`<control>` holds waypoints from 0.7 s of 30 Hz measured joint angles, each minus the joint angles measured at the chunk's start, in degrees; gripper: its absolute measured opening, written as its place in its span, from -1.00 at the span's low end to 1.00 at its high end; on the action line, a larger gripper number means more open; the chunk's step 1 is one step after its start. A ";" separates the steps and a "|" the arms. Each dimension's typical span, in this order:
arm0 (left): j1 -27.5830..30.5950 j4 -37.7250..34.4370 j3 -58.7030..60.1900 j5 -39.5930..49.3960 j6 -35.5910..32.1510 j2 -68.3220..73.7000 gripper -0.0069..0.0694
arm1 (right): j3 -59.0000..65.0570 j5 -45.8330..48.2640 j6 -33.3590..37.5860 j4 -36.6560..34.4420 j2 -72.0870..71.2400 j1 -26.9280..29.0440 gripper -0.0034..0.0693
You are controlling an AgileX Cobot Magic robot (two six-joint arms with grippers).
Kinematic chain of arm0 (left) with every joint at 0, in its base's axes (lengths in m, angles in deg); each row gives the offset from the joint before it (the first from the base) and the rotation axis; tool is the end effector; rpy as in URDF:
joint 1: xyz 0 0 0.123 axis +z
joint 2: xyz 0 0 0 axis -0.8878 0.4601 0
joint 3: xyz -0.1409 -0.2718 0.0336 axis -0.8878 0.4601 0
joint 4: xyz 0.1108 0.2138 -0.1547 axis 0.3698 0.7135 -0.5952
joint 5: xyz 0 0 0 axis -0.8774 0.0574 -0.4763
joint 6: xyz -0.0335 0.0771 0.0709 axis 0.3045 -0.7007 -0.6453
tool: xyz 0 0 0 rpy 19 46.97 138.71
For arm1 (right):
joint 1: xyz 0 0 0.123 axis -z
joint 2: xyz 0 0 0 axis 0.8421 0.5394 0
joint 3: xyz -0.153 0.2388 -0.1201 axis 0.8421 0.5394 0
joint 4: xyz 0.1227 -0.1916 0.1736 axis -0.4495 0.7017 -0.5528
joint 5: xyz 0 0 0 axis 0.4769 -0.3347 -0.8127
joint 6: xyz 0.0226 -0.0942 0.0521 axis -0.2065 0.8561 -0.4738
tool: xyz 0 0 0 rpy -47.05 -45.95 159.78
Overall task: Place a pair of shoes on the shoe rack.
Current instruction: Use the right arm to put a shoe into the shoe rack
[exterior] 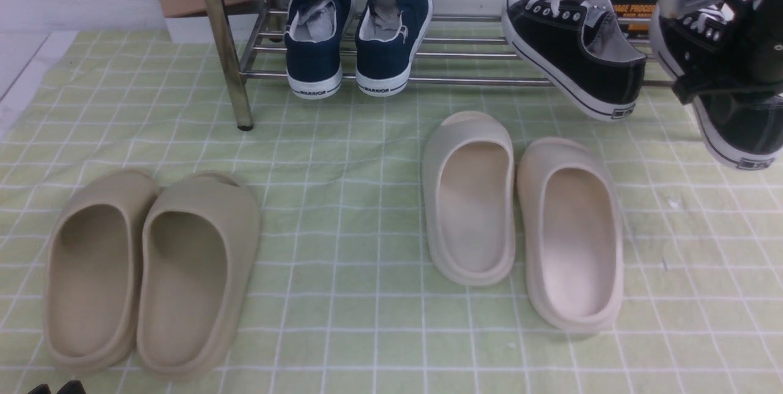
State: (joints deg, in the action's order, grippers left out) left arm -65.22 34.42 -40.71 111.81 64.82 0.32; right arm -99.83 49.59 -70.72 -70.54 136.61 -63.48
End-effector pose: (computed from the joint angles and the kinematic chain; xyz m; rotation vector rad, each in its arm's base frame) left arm 0.0820 -0.0051 0.1623 -0.1318 1.8863 -0.1759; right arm 0.4461 0.0359 0.3052 -0.3473 2.7667 -0.1633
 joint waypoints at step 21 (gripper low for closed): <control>0.00 0.00 0.00 0.00 0.00 0.00 -0.25 | -27.07 5.91 16.98 -5.55 17.51 -0.18 -0.85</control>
State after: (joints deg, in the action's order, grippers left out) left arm -65.22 34.42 -40.71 111.81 64.82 0.32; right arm -126.90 55.51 -53.74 -76.09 154.12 -63.66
